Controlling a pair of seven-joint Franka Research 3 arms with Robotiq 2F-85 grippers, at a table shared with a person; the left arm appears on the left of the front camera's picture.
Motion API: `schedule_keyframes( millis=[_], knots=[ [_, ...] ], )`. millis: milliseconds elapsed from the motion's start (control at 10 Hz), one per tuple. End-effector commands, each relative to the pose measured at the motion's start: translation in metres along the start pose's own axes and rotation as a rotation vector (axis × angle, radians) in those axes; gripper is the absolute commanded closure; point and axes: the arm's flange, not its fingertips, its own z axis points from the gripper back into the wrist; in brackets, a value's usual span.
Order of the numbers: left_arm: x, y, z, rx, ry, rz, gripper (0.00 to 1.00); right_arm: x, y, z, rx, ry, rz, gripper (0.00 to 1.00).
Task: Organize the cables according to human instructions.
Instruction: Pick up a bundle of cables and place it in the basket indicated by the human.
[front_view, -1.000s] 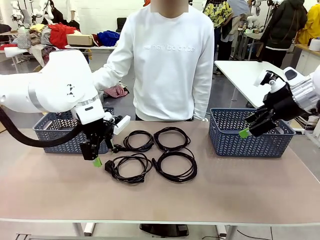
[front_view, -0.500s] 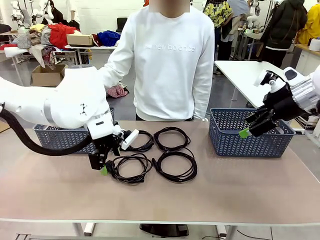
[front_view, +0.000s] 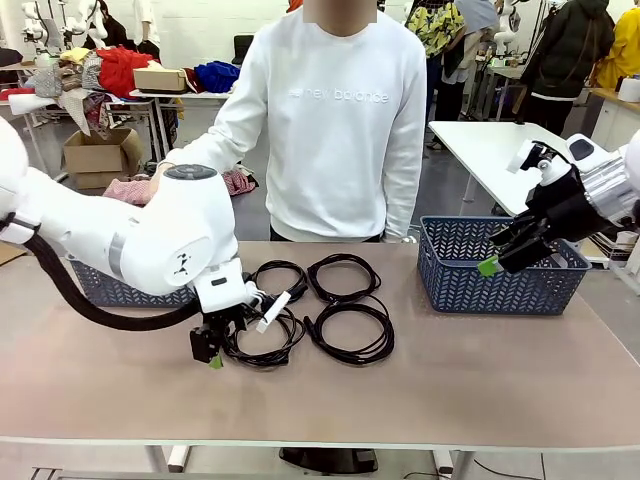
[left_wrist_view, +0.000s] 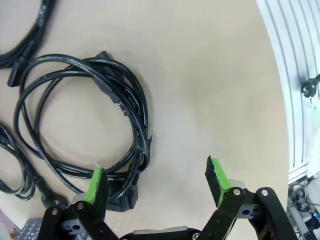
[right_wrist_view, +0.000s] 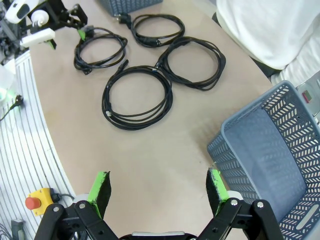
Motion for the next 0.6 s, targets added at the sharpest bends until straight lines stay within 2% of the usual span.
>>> schedule_keyframes(
  millis=[0,500],
  knots=[
    [0.001,0.005,-0.01,0.013,0.042,0.013,0.0,-0.001,-0.004,-0.001,0.017,-0.02,0.02,0.0],
    [0.001,0.019,-0.025,-0.018,0.016,-0.002,0.0,-0.001,-0.004,-0.001,0.017,-0.02,0.02,0.0]
  ],
)
